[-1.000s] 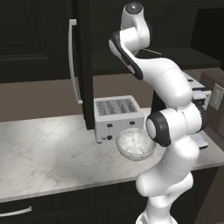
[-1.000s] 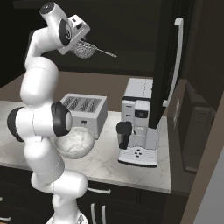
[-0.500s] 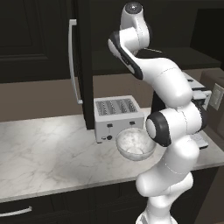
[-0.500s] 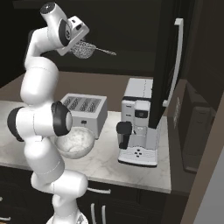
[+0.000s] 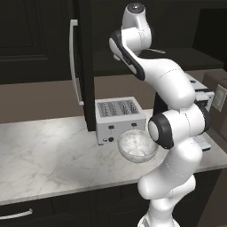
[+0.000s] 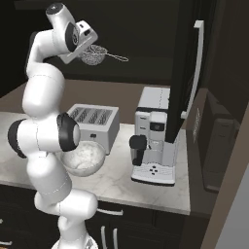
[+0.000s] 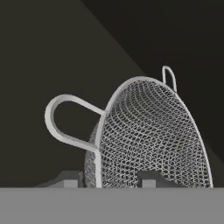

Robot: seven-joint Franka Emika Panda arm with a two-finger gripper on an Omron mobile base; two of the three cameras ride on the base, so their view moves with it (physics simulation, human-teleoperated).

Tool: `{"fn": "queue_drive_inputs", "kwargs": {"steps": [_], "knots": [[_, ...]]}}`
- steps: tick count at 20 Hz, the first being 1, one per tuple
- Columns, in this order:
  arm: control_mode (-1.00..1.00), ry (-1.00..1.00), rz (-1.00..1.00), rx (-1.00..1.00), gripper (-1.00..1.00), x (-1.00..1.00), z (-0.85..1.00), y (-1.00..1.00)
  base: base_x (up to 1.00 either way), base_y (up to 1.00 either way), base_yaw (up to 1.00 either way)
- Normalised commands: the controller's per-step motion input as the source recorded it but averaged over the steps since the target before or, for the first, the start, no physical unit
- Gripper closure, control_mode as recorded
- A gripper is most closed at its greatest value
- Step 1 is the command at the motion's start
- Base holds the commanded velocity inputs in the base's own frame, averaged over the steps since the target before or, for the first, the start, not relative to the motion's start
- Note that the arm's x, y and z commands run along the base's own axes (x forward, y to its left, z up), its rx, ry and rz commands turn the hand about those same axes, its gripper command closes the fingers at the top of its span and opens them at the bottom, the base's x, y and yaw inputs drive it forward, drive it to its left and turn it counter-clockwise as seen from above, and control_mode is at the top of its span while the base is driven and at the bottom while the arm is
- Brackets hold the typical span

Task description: Open the cabinet and setup a tea strainer by placing it in the bowl upright.

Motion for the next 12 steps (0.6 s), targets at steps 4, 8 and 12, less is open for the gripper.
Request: {"fn": "queue_drive_inputs", "kwargs": {"steps": [4,8,12], "knots": [[-1.0,0.0,0.04,0.02,1.0,0.0,-0.15,0.0,0.0,0.0,0.0],[-1.0,0.0,0.05,0.01,1.0,0.0,-0.12,0.0,0.0,0.0,0.0],[-1.0,-0.02,0.02,0.0,1.0,0.0,-0.03,0.08,0.0,0.0,0.0]]}}
